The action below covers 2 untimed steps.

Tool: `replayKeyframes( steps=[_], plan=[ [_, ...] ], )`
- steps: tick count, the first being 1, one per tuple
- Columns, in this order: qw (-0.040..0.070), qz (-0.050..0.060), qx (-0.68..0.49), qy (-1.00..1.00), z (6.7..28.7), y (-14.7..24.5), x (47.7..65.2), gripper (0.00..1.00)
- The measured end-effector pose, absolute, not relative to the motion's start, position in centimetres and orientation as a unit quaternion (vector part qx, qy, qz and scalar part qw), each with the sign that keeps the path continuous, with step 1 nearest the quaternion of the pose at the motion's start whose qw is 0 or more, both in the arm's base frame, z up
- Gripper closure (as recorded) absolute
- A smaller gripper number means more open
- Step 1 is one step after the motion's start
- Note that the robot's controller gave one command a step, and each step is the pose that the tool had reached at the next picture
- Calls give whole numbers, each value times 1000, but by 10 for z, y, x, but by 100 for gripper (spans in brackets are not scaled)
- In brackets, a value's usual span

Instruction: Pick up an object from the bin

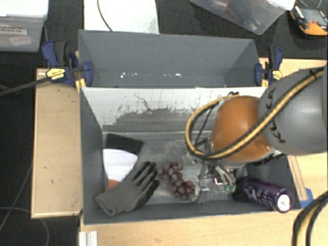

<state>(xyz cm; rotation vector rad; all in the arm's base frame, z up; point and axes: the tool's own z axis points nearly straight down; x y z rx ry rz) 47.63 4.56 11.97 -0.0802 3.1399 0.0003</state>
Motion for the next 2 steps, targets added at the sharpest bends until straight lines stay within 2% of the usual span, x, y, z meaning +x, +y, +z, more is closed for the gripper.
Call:
replayKeyframes(
  steps=[1,2],
  plan=[
    [3,1,109,994,116,43,496,0],
    [4,0,86,996,104,59,494,0]
  ],
)
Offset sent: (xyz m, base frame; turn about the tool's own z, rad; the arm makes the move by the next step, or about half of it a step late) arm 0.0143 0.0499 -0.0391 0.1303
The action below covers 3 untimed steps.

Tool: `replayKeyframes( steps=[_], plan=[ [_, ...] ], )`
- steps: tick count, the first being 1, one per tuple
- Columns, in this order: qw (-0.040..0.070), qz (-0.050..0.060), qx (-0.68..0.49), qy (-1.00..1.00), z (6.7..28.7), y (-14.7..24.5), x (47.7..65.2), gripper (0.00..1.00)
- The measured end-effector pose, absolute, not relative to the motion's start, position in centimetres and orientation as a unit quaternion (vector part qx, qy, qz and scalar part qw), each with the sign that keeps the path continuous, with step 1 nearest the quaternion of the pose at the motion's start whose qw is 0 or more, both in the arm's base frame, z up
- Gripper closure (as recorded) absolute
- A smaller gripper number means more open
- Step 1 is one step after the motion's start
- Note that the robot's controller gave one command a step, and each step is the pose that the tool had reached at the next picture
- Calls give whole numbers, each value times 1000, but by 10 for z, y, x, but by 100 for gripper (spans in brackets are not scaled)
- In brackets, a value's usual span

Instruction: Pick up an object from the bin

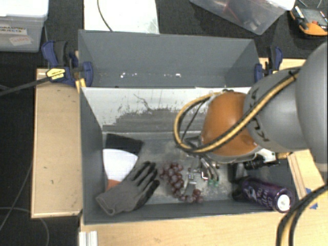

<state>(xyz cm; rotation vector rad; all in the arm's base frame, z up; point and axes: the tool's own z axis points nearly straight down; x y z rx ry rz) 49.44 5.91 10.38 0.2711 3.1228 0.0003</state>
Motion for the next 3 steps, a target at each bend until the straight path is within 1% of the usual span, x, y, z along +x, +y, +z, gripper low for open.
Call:
replayKeyframes(
  steps=[1,2,3],
  plan=[
    [1,2,59,998,102,72,489,0],
    [2,2,98,995,101,66,511,0],
    [3,2,-73,997,149,32,526,0]
  ],
)
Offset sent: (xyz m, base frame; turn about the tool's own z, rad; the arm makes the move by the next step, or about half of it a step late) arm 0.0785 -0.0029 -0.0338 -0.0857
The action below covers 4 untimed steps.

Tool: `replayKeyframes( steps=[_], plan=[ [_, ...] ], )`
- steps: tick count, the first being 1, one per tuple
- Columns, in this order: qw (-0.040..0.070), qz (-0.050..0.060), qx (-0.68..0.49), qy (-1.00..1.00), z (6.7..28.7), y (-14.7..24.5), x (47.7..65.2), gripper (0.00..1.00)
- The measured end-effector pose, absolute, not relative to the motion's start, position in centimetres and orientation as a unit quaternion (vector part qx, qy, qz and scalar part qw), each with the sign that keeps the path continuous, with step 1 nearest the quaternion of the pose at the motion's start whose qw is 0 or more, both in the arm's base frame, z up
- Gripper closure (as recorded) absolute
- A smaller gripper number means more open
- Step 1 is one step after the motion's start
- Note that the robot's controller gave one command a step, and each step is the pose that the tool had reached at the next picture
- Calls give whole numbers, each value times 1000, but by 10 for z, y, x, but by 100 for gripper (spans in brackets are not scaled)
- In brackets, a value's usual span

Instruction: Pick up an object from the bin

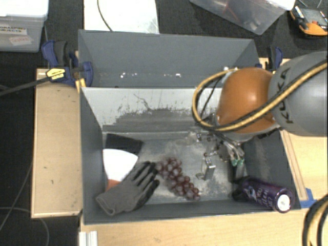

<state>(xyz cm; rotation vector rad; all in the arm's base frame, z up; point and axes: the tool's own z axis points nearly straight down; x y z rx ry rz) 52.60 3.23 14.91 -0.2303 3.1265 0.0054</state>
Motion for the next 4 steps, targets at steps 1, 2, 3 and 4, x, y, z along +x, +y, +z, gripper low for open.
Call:
replayKeyframes(
  steps=[1,2,3,4],
  plan=[
    [-2,1,119,993,68,45,484,0],
    [1,3,93,996,75,32,493,0],
    [1,2,42,999,72,98,509,0],
    [6,1,38,999,83,16,495,0]
  ],
)
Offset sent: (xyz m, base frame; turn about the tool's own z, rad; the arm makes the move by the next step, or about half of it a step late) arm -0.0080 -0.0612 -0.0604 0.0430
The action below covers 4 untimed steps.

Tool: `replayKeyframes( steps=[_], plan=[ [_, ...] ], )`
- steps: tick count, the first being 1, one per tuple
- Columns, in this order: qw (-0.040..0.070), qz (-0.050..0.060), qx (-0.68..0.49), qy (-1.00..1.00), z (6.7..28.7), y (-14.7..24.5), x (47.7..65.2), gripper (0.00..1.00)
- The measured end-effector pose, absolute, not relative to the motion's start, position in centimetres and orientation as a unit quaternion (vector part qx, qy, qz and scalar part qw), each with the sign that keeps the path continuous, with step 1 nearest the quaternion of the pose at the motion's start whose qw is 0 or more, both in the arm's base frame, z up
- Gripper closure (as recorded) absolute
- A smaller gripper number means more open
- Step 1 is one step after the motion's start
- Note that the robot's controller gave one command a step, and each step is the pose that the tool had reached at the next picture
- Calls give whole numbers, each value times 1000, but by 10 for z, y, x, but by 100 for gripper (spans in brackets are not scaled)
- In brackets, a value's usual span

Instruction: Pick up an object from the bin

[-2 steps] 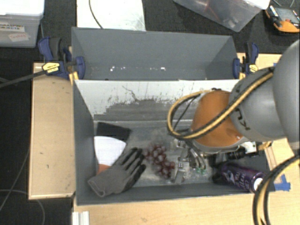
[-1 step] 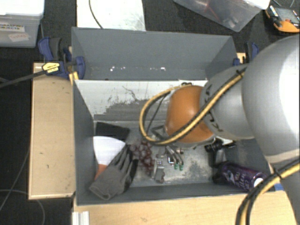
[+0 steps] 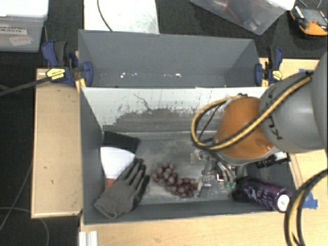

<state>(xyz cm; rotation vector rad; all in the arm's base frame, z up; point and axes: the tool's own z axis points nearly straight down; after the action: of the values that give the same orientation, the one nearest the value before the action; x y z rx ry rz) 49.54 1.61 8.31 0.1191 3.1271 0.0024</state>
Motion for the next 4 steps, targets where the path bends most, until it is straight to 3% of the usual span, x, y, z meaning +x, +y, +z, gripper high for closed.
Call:
replayKeyframes(
  steps=[1,3,4],
  plan=[
    [0,3,138,990,70,63,496,100],
    [0,2,139,990,70,62,490,100],
    [2,3,151,989,70,51,503,100]
  ],
)
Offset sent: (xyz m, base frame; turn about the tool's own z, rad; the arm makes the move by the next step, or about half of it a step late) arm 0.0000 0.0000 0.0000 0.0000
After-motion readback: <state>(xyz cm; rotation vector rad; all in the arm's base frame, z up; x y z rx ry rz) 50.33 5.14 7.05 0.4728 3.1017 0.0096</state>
